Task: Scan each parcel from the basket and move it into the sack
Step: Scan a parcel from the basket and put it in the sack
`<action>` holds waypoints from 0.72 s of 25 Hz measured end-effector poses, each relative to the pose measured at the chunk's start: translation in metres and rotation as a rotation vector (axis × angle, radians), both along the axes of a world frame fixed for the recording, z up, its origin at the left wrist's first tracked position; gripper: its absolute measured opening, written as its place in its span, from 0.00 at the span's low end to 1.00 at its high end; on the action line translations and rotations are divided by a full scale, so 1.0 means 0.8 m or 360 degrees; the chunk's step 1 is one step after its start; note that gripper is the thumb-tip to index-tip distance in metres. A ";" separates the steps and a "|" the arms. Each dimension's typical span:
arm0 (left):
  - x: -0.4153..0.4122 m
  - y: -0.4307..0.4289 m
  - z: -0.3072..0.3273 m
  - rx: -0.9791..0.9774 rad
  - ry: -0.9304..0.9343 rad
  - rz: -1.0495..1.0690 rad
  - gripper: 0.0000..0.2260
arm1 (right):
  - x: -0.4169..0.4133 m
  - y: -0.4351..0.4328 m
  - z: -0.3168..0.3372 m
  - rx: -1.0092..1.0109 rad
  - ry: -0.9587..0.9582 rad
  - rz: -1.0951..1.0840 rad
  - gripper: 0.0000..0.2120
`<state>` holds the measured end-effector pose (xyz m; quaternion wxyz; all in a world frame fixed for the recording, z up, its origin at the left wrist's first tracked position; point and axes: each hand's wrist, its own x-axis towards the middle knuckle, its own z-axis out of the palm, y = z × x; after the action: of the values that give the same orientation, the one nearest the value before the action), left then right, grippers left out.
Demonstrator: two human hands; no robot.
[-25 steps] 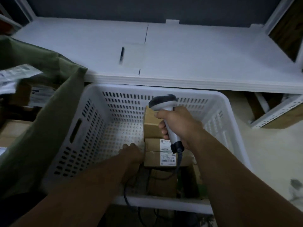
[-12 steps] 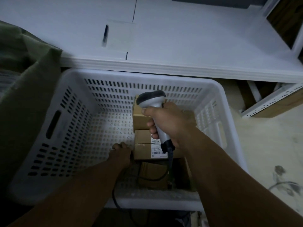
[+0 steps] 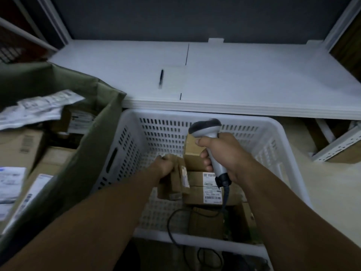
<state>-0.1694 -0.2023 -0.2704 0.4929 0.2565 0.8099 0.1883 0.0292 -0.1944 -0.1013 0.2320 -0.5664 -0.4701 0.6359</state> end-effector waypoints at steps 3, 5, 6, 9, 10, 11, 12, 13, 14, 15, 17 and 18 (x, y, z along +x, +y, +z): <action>-0.009 -0.013 0.102 0.0188 -0.0358 0.0217 0.14 | 0.002 -0.016 0.025 0.0056 0.0050 -0.0014 0.07; -0.015 -0.025 0.151 0.0328 -0.0553 0.0261 0.11 | 0.006 -0.023 0.043 0.0113 0.0101 -0.0061 0.06; -0.019 -0.032 0.171 0.0405 -0.0631 0.0268 0.14 | 0.006 -0.027 0.053 0.0145 0.0141 -0.0092 0.05; -0.027 -0.043 0.203 0.0563 -0.0892 0.0375 0.24 | 0.006 -0.037 0.070 0.0205 0.0269 -0.0160 0.04; -0.027 -0.048 0.209 0.0615 -0.0971 0.0411 0.22 | 0.003 -0.041 0.074 0.0224 0.0287 -0.0158 0.04; -0.024 -0.055 0.215 0.0655 -0.1040 0.0457 0.19 | 0.000 -0.044 0.076 0.0243 0.0295 -0.0157 0.04; -0.022 -0.059 0.217 0.0681 -0.1121 0.0503 0.17 | -0.004 -0.047 0.076 0.0255 0.0312 -0.0160 0.04; -0.019 -0.064 0.220 0.0700 -0.1199 0.0528 0.18 | -0.009 -0.050 0.078 0.0264 0.0342 -0.0160 0.04; -0.017 -0.066 0.223 0.0726 -0.1257 0.0548 0.19 | -0.015 -0.051 0.079 0.0273 0.0382 -0.0157 0.05; -0.014 -0.068 0.226 0.0758 -0.1307 0.0562 0.19 | -0.020 -0.052 0.080 0.0289 0.0412 -0.0151 0.05; -0.011 -0.070 0.231 0.0801 -0.1352 0.0588 0.22 | -0.029 -0.050 0.079 0.0351 0.0437 -0.0163 0.07; -0.011 -0.070 0.232 0.0805 -0.1353 0.0594 0.23 | -0.032 -0.049 0.078 0.0383 0.0445 -0.0182 0.07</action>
<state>-0.1779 -0.2584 -0.0846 0.6586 0.1197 0.4997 0.5497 0.0035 -0.2338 -0.0387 0.3970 -0.4665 -0.4729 0.6334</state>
